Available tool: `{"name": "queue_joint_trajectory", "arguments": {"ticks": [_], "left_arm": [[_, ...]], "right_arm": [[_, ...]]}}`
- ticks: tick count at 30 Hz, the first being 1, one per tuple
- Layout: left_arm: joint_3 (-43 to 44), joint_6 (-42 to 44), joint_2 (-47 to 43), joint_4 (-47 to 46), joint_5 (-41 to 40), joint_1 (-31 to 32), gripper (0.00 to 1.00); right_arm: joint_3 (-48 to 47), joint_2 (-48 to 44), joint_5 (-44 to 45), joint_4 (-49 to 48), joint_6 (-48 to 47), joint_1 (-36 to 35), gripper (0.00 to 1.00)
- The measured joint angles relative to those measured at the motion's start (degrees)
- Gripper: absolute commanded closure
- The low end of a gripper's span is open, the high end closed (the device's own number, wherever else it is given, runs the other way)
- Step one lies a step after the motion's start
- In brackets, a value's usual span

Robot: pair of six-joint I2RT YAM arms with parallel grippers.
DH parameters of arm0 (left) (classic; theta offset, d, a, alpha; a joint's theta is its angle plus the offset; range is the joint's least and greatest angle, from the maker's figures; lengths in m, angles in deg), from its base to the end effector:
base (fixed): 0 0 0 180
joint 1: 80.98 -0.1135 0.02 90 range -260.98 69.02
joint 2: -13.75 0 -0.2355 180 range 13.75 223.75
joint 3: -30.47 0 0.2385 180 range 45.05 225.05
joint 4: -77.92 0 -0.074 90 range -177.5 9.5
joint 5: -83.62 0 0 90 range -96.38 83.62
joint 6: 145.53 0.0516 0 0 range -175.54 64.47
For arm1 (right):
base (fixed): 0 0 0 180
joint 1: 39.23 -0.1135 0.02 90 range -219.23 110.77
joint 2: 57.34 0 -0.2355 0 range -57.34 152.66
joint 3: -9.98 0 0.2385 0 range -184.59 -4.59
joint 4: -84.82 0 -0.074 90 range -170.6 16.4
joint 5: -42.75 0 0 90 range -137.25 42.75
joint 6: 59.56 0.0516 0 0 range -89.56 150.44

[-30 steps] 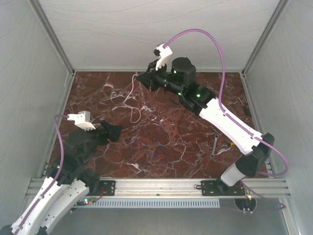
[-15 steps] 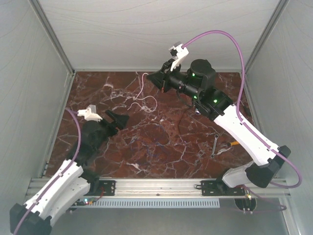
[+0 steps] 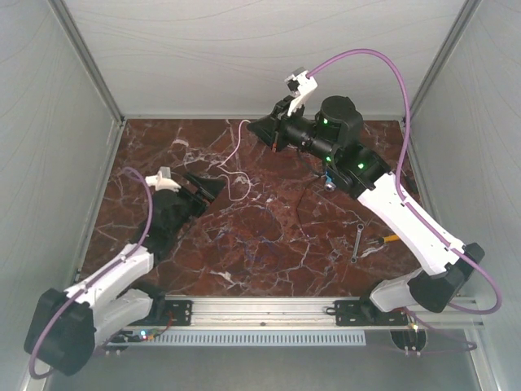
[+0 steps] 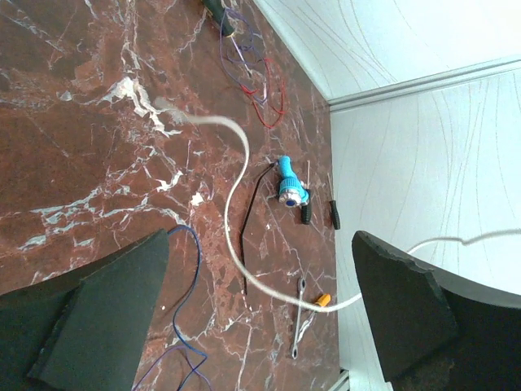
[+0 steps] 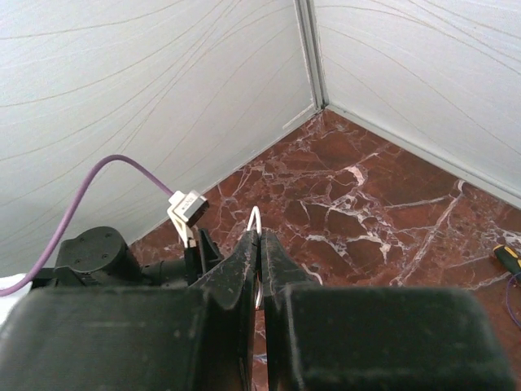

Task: Zip-tie the wires
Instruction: Straighten the cable at the center of the board.

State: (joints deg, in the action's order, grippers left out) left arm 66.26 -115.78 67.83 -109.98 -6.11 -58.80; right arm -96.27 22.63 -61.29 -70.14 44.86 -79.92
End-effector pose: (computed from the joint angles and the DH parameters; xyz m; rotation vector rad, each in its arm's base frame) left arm 0.2146 -0.0877 0.2067 -0.6077 1.7727 -1.0322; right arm 0.2321 0.2161 0.4537 -0.5654 1.5278 0.9405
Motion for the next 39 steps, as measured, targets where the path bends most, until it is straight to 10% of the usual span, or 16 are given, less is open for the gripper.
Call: {"name": "queue_joint_trajectory", "arguments": {"ticks": [21,23,26,39], "left_arm": [[4.1,-1.7,17.3,-11.7,1.7,0.0,0.36],[5.2,-1.7,18.1,-12.3,1.7,0.0,0.49],[6.3,-1.5,18.9,-13.6,1.4,0.0,1.0],[6.8,3.1,13.7,-7.3,-2.7,0.0,1.0]], "right_arm": [[-2.3,-0.1,-5.5,-0.1,3.5,0.0,1.0],[-2.3,-0.1,-5.8,0.0,3.7,0.0,1.0],[-2.3,-0.1,-6.4,0.0,4.0,0.0,1.0],[-0.1,-4.7,-4.2,1.6,2.7,0.0,1.0]]}}
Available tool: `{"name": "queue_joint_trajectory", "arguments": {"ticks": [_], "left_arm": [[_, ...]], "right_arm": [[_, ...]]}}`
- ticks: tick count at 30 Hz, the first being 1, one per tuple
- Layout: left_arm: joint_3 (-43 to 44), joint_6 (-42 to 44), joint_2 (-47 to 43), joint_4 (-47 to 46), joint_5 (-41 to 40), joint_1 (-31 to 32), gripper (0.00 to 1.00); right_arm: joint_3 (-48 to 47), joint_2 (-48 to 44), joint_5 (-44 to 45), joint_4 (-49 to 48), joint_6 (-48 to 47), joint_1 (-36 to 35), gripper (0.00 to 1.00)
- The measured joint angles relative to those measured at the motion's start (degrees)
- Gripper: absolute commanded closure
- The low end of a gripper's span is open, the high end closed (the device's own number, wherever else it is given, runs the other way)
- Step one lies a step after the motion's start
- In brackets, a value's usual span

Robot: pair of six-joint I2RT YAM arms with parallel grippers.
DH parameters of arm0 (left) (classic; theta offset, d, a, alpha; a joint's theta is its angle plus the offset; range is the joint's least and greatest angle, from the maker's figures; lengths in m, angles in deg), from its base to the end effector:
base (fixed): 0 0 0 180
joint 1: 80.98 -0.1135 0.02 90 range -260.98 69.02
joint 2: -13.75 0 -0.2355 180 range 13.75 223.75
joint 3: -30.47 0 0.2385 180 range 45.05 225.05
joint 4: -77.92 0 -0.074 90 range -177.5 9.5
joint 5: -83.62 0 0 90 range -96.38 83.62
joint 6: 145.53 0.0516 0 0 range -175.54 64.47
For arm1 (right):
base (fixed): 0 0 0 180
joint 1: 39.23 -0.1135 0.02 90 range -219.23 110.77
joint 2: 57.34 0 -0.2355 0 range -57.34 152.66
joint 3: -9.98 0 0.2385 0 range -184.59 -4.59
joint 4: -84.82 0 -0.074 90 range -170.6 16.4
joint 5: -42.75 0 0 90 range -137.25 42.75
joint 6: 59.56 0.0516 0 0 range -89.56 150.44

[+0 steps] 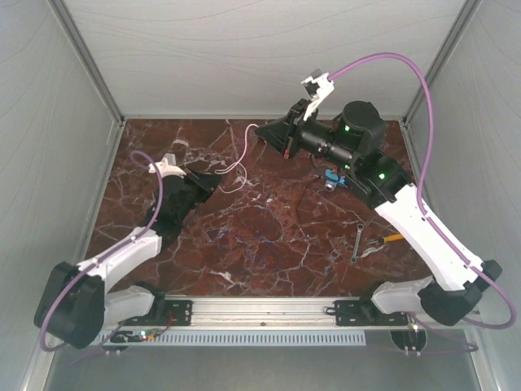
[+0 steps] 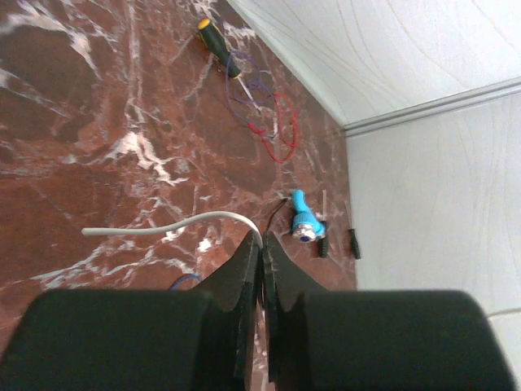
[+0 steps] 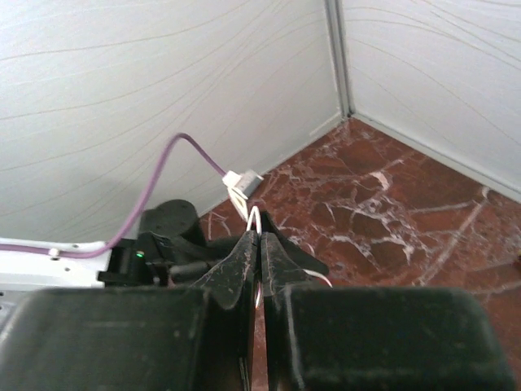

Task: Zip-tie the wires
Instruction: Straighten the cable at the center of the board.

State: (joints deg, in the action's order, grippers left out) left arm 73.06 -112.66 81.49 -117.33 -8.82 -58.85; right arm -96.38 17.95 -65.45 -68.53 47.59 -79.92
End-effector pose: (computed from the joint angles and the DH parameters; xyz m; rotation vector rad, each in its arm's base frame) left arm 0.2513 -0.0998 0.2085 -0.5867 1.7507 -0.9595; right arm 0.2072 0.1994 0.4738 -0.5849 1.4782 1.0379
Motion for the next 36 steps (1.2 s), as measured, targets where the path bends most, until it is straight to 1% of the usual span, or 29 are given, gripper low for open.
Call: {"name": "queue_joint_trajectory", "arguments": {"ticks": [5,12,16,19,24,30,36], "left_arm": [[0.4,6.4,-7.2,9.8,-1.1,0.0,1.0],[1.0,14.2,-15.3,26.5,-1.2,0.0,1.0],[2.1,16.4,-16.7,36.4,-1.3,0.0,1.0],[3.9,17.4,-16.5,43.1,-1.7,0.0,1.0],[8.3,18.4,-14.2,51.8,-1.1,0.0,1.0],[12.6,20.7,-12.6,58.5,1.5,0.0,1.0],[13.0,21.3,-12.7,61.2,-2.1,0.0,1.0]], "right_arm": [[4.2,-4.2,5.5,3.8,-1.1,0.0,1.0],[14.8,-7.7,17.1,13.5,1.3,0.0,1.0],[20.0,-7.8,23.0,20.2,4.3,0.1,1.0],[23.3,-8.6,25.8,24.6,6.7,0.2,1.0],[27.0,-11.5,27.8,30.5,11.1,0.3,1.0],[27.8,-12.9,27.8,36.2,15.6,0.3,1.0],[35.0,-16.1,26.3,37.4,18.8,0.3,1.0]]}}
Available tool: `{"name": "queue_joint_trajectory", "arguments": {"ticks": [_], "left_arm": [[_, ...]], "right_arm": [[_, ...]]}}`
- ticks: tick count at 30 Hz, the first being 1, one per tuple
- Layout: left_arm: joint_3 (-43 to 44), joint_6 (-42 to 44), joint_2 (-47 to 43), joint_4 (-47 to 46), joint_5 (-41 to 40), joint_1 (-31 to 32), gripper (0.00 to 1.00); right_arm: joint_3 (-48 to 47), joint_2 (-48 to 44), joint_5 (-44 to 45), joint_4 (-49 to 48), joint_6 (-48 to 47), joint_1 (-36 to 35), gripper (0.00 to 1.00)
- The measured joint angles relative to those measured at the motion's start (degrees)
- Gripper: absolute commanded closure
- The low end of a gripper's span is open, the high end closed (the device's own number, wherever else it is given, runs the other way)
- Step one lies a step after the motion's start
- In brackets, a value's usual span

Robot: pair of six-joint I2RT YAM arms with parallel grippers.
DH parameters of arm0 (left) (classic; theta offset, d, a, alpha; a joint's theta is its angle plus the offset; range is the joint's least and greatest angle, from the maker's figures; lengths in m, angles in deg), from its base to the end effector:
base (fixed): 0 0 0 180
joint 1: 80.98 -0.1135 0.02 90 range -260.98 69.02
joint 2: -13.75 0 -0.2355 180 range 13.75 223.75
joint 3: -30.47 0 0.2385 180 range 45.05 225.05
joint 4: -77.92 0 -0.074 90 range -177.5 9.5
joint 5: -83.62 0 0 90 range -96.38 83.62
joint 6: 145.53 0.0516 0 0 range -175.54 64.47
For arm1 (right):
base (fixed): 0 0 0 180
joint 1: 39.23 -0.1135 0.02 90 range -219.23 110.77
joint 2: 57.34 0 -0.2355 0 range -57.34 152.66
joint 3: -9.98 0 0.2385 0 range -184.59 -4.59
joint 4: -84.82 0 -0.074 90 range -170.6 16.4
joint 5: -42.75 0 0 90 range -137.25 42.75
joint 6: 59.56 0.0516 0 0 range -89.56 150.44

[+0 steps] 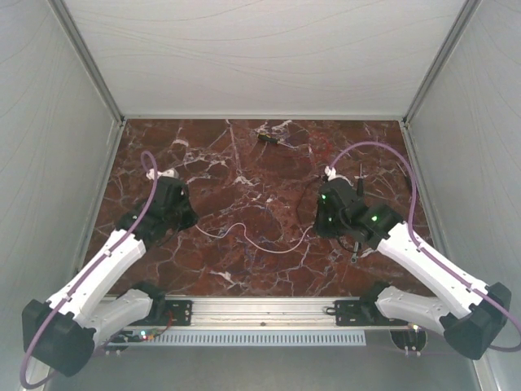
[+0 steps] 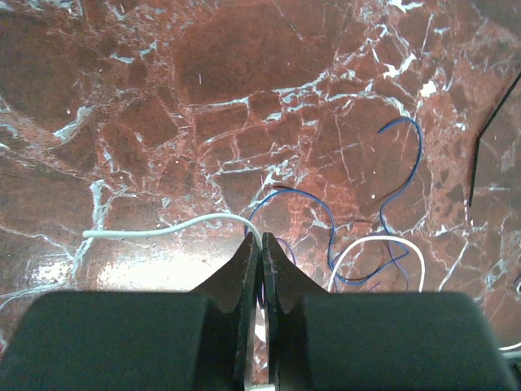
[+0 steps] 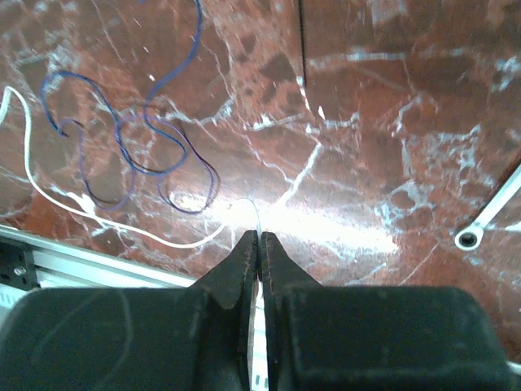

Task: Zip-tie the wires
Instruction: Straighten the cable at the center of the board.

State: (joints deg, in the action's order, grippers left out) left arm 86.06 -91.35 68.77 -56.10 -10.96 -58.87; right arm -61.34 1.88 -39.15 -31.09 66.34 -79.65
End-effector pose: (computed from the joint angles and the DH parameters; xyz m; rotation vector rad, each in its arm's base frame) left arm 0.1975 -0.0758 0.2195 -0.3249 2.3734 -0.3918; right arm 0.1644 0.1304 0.2673 -0.0378 2.5081 0.3940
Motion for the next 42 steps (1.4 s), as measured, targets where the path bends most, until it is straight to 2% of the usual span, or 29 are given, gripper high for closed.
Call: {"name": "queue_joint_trajectory", "arguments": {"ticks": [9,16,27,30,38,42], "left_arm": [[-7.4,-4.8,-0.3,-6.0,-0.8,0.0,1.0],[-11.7,-7.0,1.2,-10.6,-1.5,0.0,1.0],[-14.2,-7.3,5.6,-17.7,-3.4,0.0,1.0],[-14.6,-7.4,6.9,-18.6,-3.5,0.0,0.92],[-15.9,-7.5,7.2,-19.6,-3.8,0.0,0.73],[-16.2,-7.7,7.2,-19.9,-3.8,0.0,0.67]], "right_arm": [[11.7,-2.1,-5.0,-3.2,3.8,0.0,1.0],[15.1,-1.8,-5.1,-6.9,4.9,0.0,1.0],[17.2,3.6,-3.8,-10.0,5.5,0.0,1.0],[17.4,4.3,-3.2,-10.4,5.5,0.0,1.0],[17.4,4.7,-3.0,-11.1,5.3,0.5,0.88],[17.4,4.9,-3.0,-11.3,5.2,0.6,0.83]]}}
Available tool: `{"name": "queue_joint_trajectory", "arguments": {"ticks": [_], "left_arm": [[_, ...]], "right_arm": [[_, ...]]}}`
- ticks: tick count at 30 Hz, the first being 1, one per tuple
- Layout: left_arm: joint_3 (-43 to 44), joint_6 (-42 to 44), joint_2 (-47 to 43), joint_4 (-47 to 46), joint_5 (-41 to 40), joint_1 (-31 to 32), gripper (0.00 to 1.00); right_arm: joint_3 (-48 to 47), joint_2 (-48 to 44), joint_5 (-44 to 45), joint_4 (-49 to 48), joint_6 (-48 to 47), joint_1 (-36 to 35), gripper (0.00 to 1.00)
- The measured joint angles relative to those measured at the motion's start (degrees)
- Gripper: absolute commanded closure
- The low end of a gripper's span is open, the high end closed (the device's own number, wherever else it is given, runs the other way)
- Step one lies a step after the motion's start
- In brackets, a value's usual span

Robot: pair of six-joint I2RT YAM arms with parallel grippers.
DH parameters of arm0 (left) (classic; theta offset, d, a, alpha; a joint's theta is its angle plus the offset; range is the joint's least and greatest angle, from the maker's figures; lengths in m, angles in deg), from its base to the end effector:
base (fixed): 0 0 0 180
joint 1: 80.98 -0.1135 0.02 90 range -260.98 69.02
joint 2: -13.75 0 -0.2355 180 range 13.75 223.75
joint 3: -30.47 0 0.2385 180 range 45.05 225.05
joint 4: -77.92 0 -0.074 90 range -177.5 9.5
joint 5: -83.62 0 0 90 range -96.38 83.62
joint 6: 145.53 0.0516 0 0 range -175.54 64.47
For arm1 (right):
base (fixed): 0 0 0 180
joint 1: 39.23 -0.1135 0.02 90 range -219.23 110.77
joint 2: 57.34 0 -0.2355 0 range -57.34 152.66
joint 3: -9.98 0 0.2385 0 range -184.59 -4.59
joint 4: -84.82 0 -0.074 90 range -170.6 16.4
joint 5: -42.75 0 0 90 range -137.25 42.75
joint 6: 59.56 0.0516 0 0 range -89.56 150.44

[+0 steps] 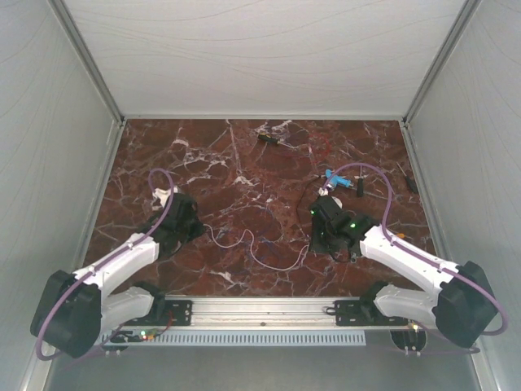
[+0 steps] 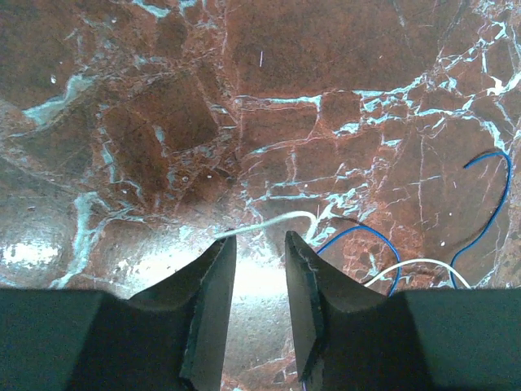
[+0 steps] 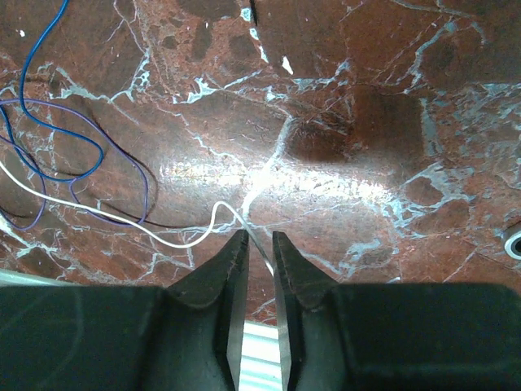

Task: Zip-tie the wires
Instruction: Straighten the cable at the center of the board.

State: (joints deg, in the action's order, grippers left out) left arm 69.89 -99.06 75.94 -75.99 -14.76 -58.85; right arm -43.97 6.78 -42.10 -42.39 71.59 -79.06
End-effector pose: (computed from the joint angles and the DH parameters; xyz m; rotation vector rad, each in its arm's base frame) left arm 0.1995 -0.0730 0.1353 -0.5190 2.3855 -0.3463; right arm 0.1634 0.1303 0.1716 0.0604 2.7059 0.3300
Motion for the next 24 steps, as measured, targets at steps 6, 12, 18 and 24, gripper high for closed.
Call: {"name": "queue_joint_trajectory", "arguments": {"ticks": [6,12,18,24], "left_arm": [[-0.1,-0.2,-0.3,-0.1,-0.2,0.0,0.55],[-0.7,-1.3,-3.5,0.2,-2.7,0.0,0.3],[-0.8,-1.4,-6.6,1.0,-4.9,0.0,0.01],[-0.7,-1.7,-9.2,3.5,-5.5,0.0,0.0]], "right_arm": [[0.0,0.0,-0.3,0.0,-0.4,0.1,0.51],[0.0,0.0,-0.8,-0.3,-1.1,0.3,0.38],[-1.1,0.0,-0.7,-0.4,-1.7,0.3,0.28],[-4.1,-0.3,0.8,-0.4,-3.4,0.7,0.12]]}}
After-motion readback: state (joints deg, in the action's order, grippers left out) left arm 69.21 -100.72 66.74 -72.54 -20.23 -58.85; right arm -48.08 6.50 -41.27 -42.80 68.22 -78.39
